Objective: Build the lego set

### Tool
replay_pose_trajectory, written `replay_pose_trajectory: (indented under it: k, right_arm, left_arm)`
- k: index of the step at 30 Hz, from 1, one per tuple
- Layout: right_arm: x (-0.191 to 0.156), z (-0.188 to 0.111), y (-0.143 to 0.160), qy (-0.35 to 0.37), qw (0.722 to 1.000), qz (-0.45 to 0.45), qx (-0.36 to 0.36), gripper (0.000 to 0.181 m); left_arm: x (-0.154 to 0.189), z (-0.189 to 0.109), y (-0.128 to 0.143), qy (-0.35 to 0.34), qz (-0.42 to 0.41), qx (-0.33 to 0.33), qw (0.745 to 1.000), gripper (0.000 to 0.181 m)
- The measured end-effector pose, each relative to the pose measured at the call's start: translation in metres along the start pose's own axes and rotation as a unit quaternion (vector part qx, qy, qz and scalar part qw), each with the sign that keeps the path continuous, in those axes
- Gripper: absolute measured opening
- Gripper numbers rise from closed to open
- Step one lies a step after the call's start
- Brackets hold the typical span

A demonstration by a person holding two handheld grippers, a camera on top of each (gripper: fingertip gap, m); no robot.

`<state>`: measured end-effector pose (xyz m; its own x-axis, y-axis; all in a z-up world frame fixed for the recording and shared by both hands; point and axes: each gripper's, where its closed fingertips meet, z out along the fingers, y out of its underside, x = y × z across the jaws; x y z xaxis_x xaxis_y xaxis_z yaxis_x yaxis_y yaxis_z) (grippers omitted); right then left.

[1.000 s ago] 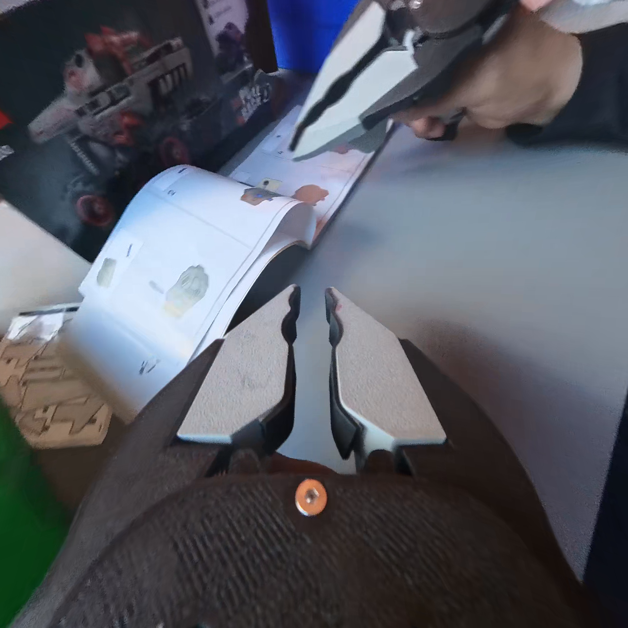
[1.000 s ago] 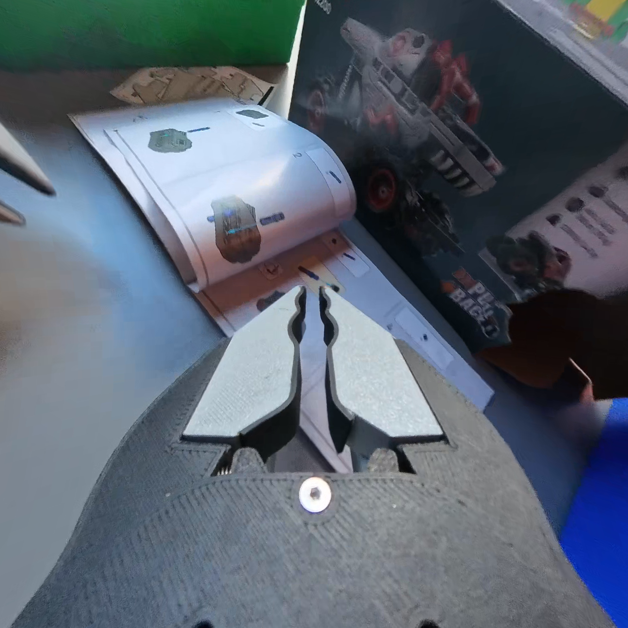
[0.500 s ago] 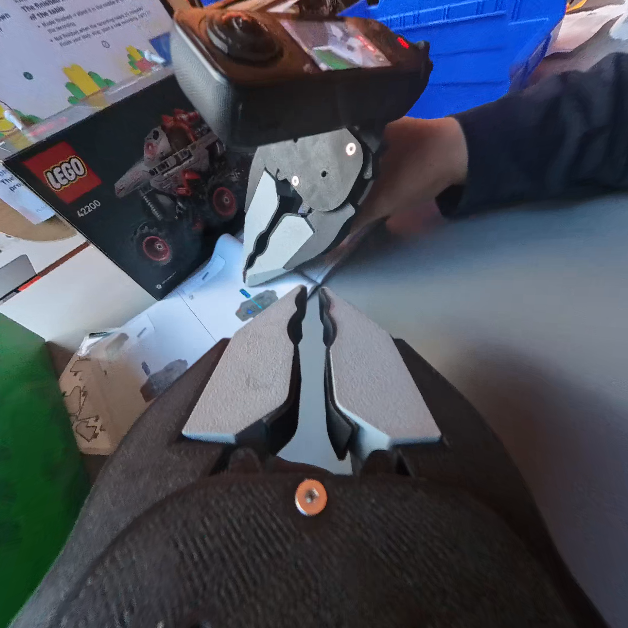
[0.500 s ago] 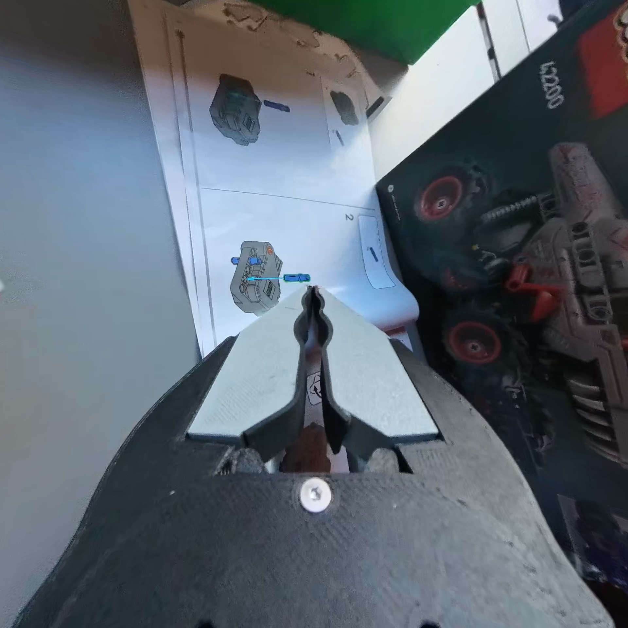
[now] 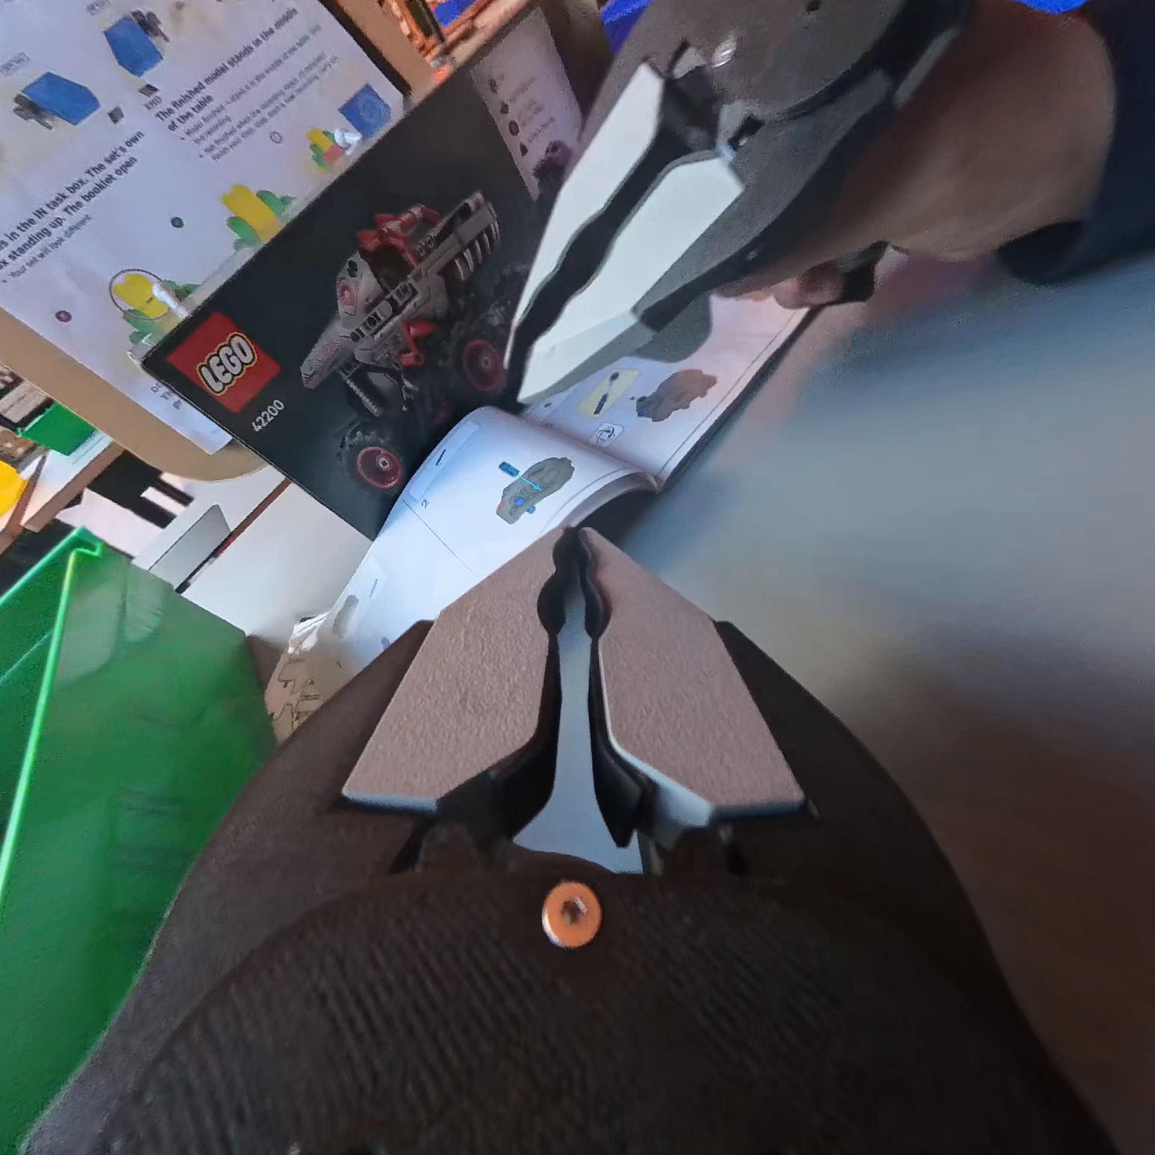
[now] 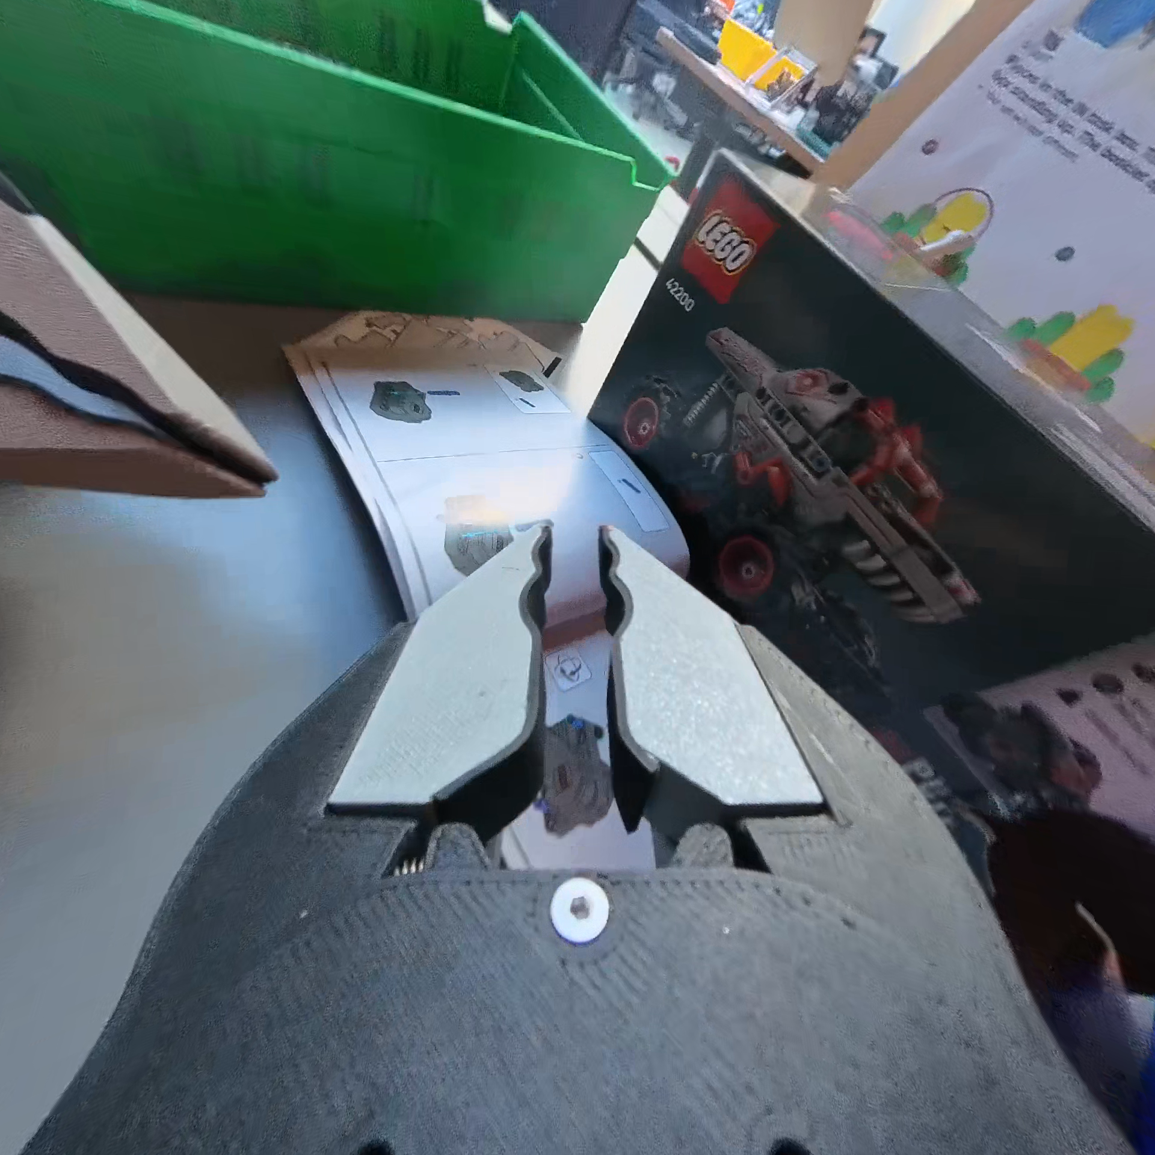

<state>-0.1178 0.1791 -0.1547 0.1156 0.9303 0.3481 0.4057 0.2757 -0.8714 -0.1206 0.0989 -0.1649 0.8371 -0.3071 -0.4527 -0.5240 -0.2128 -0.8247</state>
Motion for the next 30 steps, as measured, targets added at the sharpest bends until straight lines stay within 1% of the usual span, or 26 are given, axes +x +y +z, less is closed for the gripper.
replay_pose_trajectory:
  k: [1, 3, 4, 5, 6, 8, 10, 12, 13, 14, 16, 17, 18, 19, 20, 21, 22, 24, 30]
  right_arm:
    - [-0.001, -0.008, -0.001, -0.004, 1.0, 0.016, 0.011, 0.014]
    - [-0.006, -0.024, -0.001, -0.023, 0.998, 0.044, 0.024, 0.018]
    - [-0.007, -0.03, 0.002, -0.026, 0.998, 0.055, 0.026, 0.02]
    - [-0.009, -0.036, 0.005, -0.03, 0.997, 0.064, 0.025, 0.022]
    - [-0.01, -0.041, 0.009, -0.033, 0.997, 0.07, 0.021, 0.028]
    - [-0.011, -0.048, 0.017, -0.037, 0.996, 0.075, 0.007, 0.033]
    - [-0.013, -0.053, 0.023, -0.043, 0.997, 0.063, -0.003, 0.036]
    - [-0.012, -0.056, 0.026, -0.047, 0.997, 0.064, -0.005, 0.042]
    - [-0.01, -0.056, 0.028, -0.046, 0.996, 0.069, -0.009, 0.051]
    - [-0.01, -0.057, 0.031, -0.052, 0.996, 0.075, -0.01, 0.053]
    - [-0.01, -0.056, 0.036, -0.065, 0.994, 0.088, -0.01, 0.046]
    - [-0.009, -0.055, 0.037, -0.069, 0.993, 0.097, -0.012, 0.048]
    - [-0.009, -0.054, 0.037, -0.079, 0.991, 0.104, -0.01, 0.046]
    - [-0.009, -0.054, 0.036, -0.087, 0.99, 0.106, -0.006, 0.043]
    - [-0.009, -0.053, 0.035, -0.092, 0.99, 0.105, -0.003, 0.039]
    - [-0.009, -0.052, 0.035, -0.095, 0.99, 0.102, -0.001, 0.036]
    - [-0.008, -0.05, 0.035, -0.097, 0.99, 0.102, -0.002, 0.035]
    - [-0.009, -0.048, 0.035, -0.104, 0.989, 0.108, -0.006, 0.036]
    - [-0.004, -0.051, 0.034, -0.097, 0.987, 0.124, 0.007, 0.036]
  left_arm:
    - [-0.002, -0.001, -0.002, 0.003, -0.009, 0.007, 1.0, 0.0]
    - [-0.012, -0.007, -0.009, 0.011, -0.035, 0.018, 0.999, 0.0]
    - [-0.023, -0.014, -0.02, 0.01, -0.045, 0.035, 0.998, 0.0]
    - [-0.039, -0.025, -0.034, 0.002, -0.052, 0.057, 0.997, 0.0]
    - [-0.059, -0.036, -0.046, -0.009, -0.061, 0.072, 0.996, 0.0]
    - [-0.106, -0.055, -0.06, -0.031, -0.099, 0.074, 0.992, 0.0]
    - [-0.145, -0.06, -0.059, -0.037, -0.14, 0.064, 0.987, 0.0]
    - [-0.176, -0.054, -0.048, -0.061, -0.155, 0.052, 0.985, 0.0]
    - [-0.188, -0.049, -0.041, -0.077, -0.153, 0.046, 0.984, 0.0]
    - [-0.197, -0.044, -0.035, -0.09, -0.152, 0.044, 0.983, 0.0]
    - [-0.209, -0.037, -0.029, -0.112, -0.155, 0.054, 0.98, 0.0]
    - [-0.215, -0.037, -0.027, -0.127, -0.163, 0.072, 0.976, 0.0]
    - [-0.22, -0.036, -0.024, -0.141, -0.181, 0.093, 0.969, 0.0]
    - [-0.216, -0.034, -0.019, -0.134, -0.198, 0.097, 0.966, 0.0]
    - [-0.208, -0.03, -0.016, -0.115, -0.193, 0.097, 0.97, 0.0]
    - [-0.211, -0.028, -0.009, -0.129, -0.196, 0.095, 0.968, 0.0]
    - [-0.213, -0.024, -0.002, -0.136, -0.199, 0.085, 0.967, 0.0]
    - [-0.208, -0.017, 0.006, -0.117, -0.202, 0.063, 0.97, 0.0]
    - [-0.204, -0.013, 0.01, -0.122, -0.189, 0.052, 0.973, 0.0]
